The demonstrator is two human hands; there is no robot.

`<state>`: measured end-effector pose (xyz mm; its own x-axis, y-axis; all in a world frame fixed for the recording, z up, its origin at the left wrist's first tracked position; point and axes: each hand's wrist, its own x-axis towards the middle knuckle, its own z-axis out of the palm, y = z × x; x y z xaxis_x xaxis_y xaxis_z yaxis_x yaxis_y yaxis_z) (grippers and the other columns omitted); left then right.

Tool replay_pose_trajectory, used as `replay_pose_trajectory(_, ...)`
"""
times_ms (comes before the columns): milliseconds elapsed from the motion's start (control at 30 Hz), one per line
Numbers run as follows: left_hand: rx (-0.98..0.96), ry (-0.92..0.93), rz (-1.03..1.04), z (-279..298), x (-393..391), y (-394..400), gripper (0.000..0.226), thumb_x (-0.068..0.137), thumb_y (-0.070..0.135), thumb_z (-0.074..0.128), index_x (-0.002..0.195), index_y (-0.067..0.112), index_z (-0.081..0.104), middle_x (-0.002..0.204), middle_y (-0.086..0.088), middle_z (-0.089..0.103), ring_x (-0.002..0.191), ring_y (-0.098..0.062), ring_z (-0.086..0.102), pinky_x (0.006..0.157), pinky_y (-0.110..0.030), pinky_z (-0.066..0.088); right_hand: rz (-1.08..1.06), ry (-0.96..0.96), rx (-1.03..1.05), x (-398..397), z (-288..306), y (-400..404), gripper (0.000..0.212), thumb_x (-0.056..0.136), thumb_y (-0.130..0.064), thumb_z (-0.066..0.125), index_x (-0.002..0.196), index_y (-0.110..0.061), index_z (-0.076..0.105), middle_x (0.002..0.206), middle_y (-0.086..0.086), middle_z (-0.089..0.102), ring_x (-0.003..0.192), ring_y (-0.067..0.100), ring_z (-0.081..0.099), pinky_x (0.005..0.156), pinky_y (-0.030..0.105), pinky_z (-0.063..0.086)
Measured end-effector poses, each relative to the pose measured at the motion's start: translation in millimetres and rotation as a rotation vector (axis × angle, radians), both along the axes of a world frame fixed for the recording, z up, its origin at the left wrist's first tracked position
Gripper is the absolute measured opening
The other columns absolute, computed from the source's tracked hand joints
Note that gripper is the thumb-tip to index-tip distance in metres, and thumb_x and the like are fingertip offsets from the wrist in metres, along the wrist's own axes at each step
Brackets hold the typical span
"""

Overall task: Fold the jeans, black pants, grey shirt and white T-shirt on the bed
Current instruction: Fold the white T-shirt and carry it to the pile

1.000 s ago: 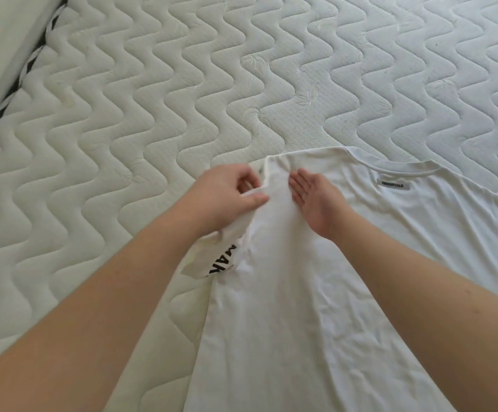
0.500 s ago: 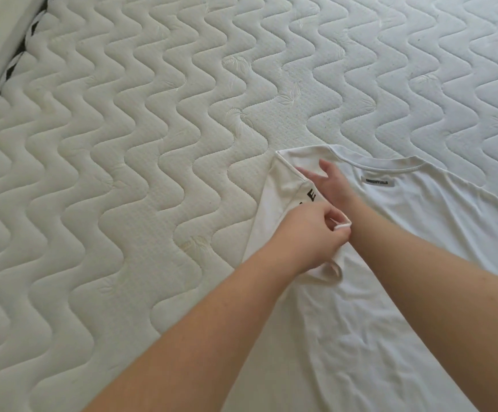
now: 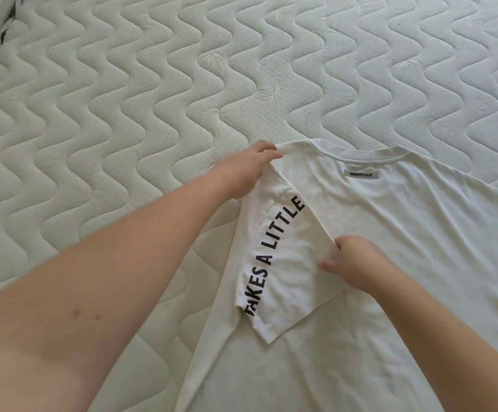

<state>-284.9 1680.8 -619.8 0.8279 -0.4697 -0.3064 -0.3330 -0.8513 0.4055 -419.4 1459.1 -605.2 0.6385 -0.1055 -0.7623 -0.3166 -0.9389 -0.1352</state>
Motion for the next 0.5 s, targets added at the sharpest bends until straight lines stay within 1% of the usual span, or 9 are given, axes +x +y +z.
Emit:
replay_pose_trajectory(100, 0.179, 0.02, -0.178, -1.8, 28.6, -11.9, 0.04, 0.094, 0.007, 0.055, 0.13, 0.022, 0.055, 0.135, 0.0, 0.048, 0.115, -0.025, 0.055, 0.085, -0.034, 0.044, -0.158, -0.111, 0.17, -16.3, 10.4, -10.2, 0.019, 0.091, -0.038, 0.063, 0.085, -0.022, 0.055, 0.085, -0.001, 0.06, 0.072, 0.015, 0.056, 0.051, 0.024, 0.04)
replay_pose_trajectory(167, 0.242, -0.003, -0.23, 0.0, 43.5, -17.8, 0.024, 0.092, 0.016, 0.06, 0.115, 0.022, 0.061, 0.12, -0.002, 0.056, 0.107, -0.025, 0.057, 0.08, -0.034, 0.044, -0.254, -0.197, 0.267, -19.9, 20.7, -17.0, 0.018, 0.09, -0.037, 0.065, 0.081, -0.024, 0.057, 0.08, -0.002, 0.062, 0.065, 0.01, 0.056, 0.04, 0.015, 0.034)
replay_pose_trajectory(200, 0.266, -0.018, -0.237, 0.9, 49.6, -20.0, 0.016, 0.092, 0.022, 0.061, 0.108, 0.023, 0.062, 0.115, -0.002, 0.059, 0.101, -0.024, 0.057, 0.076, -0.034, 0.043, -0.288, -0.236, 0.313, -20.0, 25.8, -20.7, 0.016, 0.089, -0.036, 0.067, 0.081, -0.024, 0.06, 0.078, -0.003, 0.064, 0.063, 0.008, 0.058, 0.038, 0.012, 0.034)
replay_pose_trajectory(233, 0.279, -0.021, -0.232, 1.1, 54.4, -21.3, 0.009, 0.093, 0.028, 0.061, 0.101, 0.024, 0.061, 0.11, -0.002, 0.061, 0.094, -0.023, 0.056, 0.072, -0.032, 0.041, -0.324, -0.267, 0.369, -19.1, 32.2, -24.0, 0.014, 0.087, -0.035, 0.069, 0.081, -0.023, 0.063, 0.075, -0.002, 0.066, 0.06, 0.007, 0.059, 0.039, 0.01, 0.035)
replay_pose_trajectory(267, 0.277, -0.016, -0.217, 0.4, 58.2, -22.2, 0.009, 0.093, 0.033, 0.061, 0.097, 0.025, 0.058, 0.106, -0.002, 0.062, 0.085, -0.021, 0.054, 0.067, -0.031, 0.038, -0.376, -0.282, 0.44, -18.2, 37.1, -28.1, 0.012, 0.086, -0.032, 0.071, 0.081, -0.023, 0.066, 0.072, -0.001, 0.068, 0.058, 0.006, 0.062, 0.041, 0.009, 0.038)
replay_pose_trajectory(333, 0.264, 0.003, -0.177, -3.3, 63.0, -23.2, 0.018, 0.093, 0.042, 0.06, 0.094, 0.025, 0.053, 0.101, -0.004, 0.061, 0.07, -0.017, 0.051, 0.059, -0.029, 0.034, -0.496, -0.263, 0.552, -14.1, 44.1, -39.1, 0.008, 0.084, -0.029, 0.074, 0.083, -0.022, 0.071, 0.071, -0.001, 0.072, 0.057, 0.01, 0.067, 0.048, 0.016, 0.049)
replay_pose_trajectory(367, 0.265, 0.008, -0.161, -5.6, 64.1, -24.1, 0.023, 0.093, 0.045, 0.059, 0.096, 0.023, 0.054, 0.101, -0.004, 0.061, 0.07, -0.017, 0.051, 0.06, -0.029, 0.034, -0.521, -0.256, 0.546, -11.3, 45.5, -46.1, 0.008, 0.083, -0.03, 0.074, 0.084, -0.022, 0.072, 0.071, -0.003, 0.073, 0.056, 0.013, 0.068, 0.049, 0.021, 0.051)
replay_pose_trajectory(433, 0.283, -0.003, -0.136, -11.9, 64.7, -26.7, 0.031, 0.092, 0.049, 0.059, 0.102, 0.02, 0.057, 0.103, -0.006, 0.06, 0.082, -0.022, 0.051, 0.067, -0.031, 0.038, -0.525, -0.282, 0.446, -5.7, 39.3, -62.4, 0.012, 0.082, -0.034, 0.075, 0.083, -0.023, 0.071, 0.069, -0.003, 0.073, 0.05, 0.015, 0.066, 0.051, 0.025, 0.05)
replay_pose_trajectory(500, 0.281, -0.027, -0.106, -18.1, 63.7, -29.4, 0.033, 0.09, 0.051, 0.06, 0.101, 0.02, 0.058, 0.104, -0.006, 0.061, 0.09, -0.026, 0.053, 0.07, -0.033, 0.039, -0.546, -0.343, 0.349, -2.1, 26.8, -76.2, 0.016, 0.08, -0.037, 0.076, 0.083, -0.022, 0.07, 0.071, -0.003, 0.072, 0.054, 0.015, 0.067, 0.053, 0.026, 0.046)
